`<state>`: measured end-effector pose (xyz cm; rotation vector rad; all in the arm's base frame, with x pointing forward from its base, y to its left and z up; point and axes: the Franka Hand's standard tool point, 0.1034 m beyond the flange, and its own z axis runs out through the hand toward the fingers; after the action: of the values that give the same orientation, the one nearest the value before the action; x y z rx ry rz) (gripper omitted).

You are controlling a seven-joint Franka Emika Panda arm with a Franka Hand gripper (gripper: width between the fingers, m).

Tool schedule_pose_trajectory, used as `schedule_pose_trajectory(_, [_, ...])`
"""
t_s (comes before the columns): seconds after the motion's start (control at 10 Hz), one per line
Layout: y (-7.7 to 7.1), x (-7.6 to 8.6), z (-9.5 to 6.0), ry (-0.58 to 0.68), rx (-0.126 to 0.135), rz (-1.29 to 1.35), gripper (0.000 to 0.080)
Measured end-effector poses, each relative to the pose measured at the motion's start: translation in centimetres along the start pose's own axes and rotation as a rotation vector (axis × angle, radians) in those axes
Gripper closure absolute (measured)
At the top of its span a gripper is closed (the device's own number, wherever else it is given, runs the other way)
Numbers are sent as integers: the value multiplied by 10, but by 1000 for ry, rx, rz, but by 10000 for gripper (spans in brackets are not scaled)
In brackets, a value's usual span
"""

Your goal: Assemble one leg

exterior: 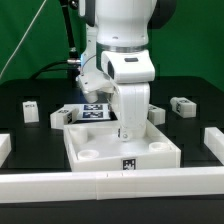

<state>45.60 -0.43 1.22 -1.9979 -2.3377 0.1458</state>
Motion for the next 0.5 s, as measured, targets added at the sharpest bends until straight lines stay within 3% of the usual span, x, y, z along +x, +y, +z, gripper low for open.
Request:
schedule_pose_trajectory(0.1, [0,0,0,0,0,0,206])
schedule_pose_trajectory(0.2, [0,0,0,0,1,0,344])
schedule_pose_trajectory(0.3, [0,0,0,0,1,0,535])
schedule_pose_trajectory(0.4, [0,0,1,0,1,0,535])
schedule_pose_trajectory(0.5, [-1,0,1,0,2,0,710])
